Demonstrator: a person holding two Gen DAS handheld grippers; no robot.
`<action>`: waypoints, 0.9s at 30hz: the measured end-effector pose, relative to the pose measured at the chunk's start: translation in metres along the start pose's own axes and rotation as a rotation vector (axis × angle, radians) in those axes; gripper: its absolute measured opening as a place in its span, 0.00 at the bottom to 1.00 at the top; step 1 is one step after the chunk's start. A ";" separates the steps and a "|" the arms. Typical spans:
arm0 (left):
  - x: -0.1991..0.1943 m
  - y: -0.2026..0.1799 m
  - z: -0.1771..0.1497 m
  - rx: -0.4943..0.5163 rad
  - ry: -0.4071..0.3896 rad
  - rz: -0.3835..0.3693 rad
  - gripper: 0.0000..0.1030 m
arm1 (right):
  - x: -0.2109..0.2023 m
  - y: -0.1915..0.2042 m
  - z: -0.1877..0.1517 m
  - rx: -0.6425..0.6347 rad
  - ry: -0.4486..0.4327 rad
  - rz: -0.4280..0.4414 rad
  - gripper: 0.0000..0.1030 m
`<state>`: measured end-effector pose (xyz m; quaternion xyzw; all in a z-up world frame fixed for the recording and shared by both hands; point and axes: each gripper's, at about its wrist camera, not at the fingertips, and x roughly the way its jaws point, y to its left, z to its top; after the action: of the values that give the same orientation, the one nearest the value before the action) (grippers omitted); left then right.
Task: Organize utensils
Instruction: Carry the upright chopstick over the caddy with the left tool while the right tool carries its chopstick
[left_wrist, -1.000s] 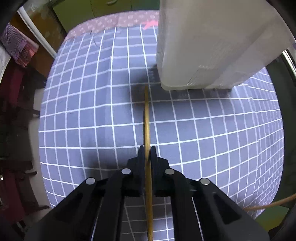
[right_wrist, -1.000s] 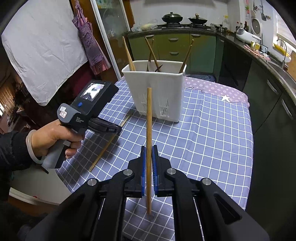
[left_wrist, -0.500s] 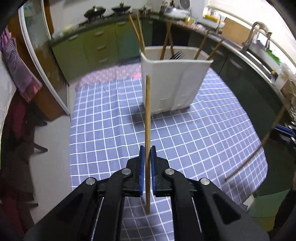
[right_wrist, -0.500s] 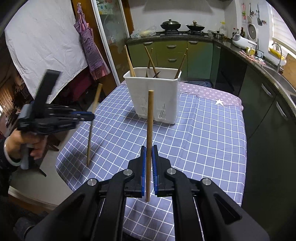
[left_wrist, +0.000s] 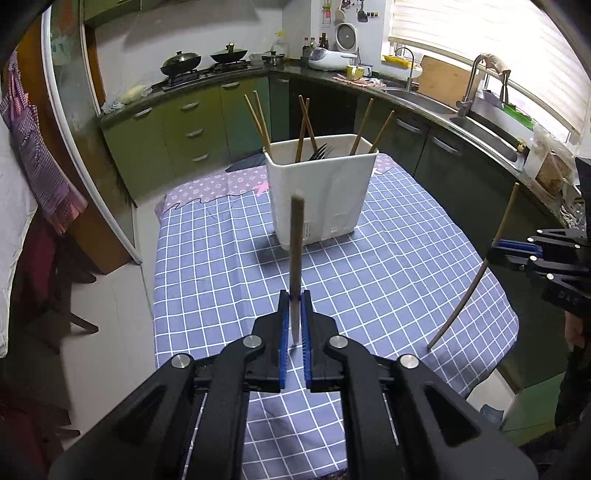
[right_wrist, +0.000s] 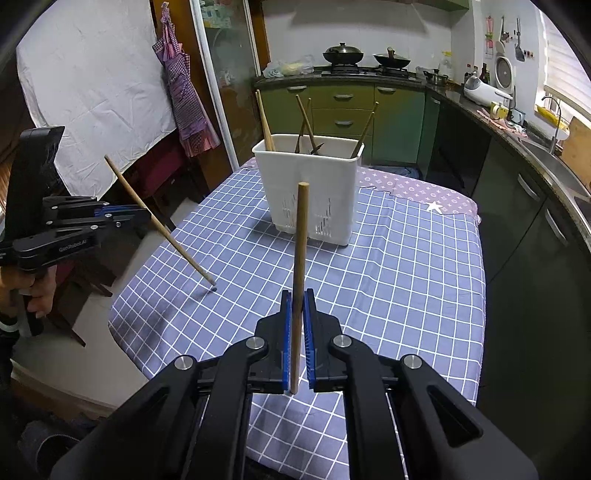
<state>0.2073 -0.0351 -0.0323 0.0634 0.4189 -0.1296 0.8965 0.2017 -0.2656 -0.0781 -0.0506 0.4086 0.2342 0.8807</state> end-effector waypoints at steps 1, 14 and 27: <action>0.000 -0.001 0.000 0.000 0.000 -0.002 0.06 | 0.000 0.000 0.000 0.000 -0.001 -0.001 0.07; -0.011 -0.010 0.021 0.026 -0.014 -0.032 0.06 | 0.000 -0.004 0.003 0.012 -0.010 0.005 0.07; -0.059 -0.019 0.132 0.047 -0.211 -0.011 0.06 | -0.001 -0.003 0.003 0.012 -0.013 0.012 0.07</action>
<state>0.2625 -0.0725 0.0976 0.0682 0.3195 -0.1505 0.9331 0.2047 -0.2681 -0.0761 -0.0412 0.4046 0.2370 0.8823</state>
